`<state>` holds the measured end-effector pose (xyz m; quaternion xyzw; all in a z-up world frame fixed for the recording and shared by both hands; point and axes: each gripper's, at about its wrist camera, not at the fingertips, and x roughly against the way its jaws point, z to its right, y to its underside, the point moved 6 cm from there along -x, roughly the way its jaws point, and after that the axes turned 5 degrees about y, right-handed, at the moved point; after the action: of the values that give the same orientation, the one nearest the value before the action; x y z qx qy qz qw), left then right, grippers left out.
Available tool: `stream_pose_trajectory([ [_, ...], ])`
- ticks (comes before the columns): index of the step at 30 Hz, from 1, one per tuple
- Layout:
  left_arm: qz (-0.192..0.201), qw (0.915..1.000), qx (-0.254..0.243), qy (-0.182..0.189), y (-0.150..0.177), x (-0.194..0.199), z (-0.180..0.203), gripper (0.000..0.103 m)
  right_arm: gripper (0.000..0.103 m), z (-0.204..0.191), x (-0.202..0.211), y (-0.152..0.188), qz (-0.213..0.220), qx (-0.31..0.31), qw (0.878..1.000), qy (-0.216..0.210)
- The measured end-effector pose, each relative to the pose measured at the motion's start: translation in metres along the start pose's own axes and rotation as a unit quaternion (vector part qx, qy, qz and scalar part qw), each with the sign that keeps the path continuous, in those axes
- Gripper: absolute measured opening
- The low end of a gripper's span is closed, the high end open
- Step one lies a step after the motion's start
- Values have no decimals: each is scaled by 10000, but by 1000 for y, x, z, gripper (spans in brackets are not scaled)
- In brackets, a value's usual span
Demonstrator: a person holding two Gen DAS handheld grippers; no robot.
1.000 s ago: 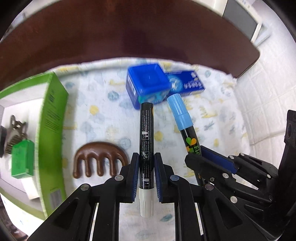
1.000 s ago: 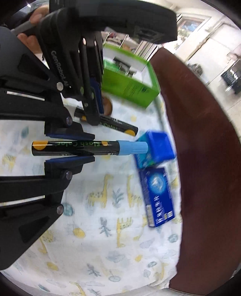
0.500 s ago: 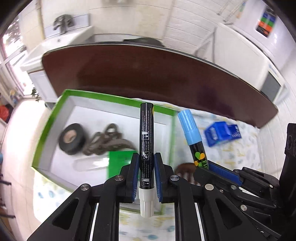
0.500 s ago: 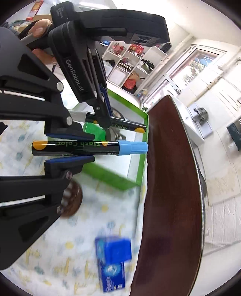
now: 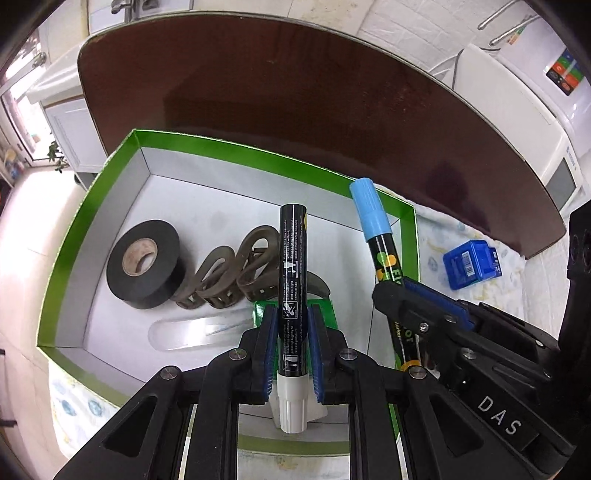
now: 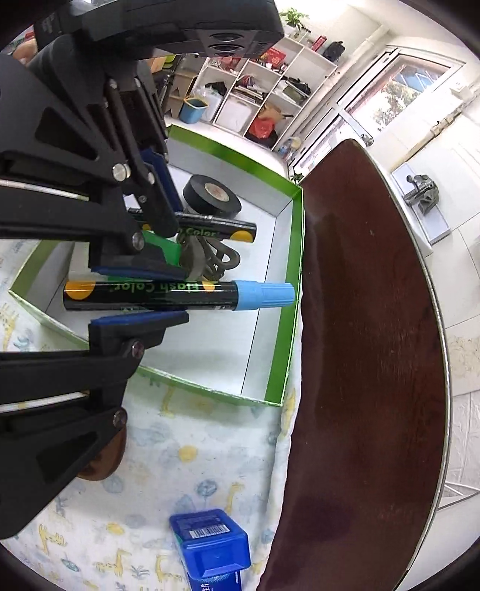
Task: Organize rigid objects
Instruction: 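Carry both markers into the green box and open both tools, then move the left tool to the brown comb and close on it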
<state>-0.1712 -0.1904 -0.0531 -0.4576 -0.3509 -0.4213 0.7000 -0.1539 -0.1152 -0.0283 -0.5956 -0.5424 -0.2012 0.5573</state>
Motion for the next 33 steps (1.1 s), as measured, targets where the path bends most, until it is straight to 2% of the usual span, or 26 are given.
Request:
stream_pose_trajectory([
  [6,-82,9998,130,161,-3,-12,-6,15,16,6,-6,1,-78,-120,9998,162],
  [14,-32,10000,62,29,0,-9,-6,15,18,12,-2,2,-16,-112,9993,343],
  [21,123,9997,211,-40,-3,9,-11,15,18,21,16,8,97,-139,9995,267],
  [27,202,9997,32,-101,-2,24,10,15,18,42,39,13,281,-276,9989,251],
  [33,108,9990,-425,-64,8,27,56,16,18,83,64,26,416,-504,9971,381],
])
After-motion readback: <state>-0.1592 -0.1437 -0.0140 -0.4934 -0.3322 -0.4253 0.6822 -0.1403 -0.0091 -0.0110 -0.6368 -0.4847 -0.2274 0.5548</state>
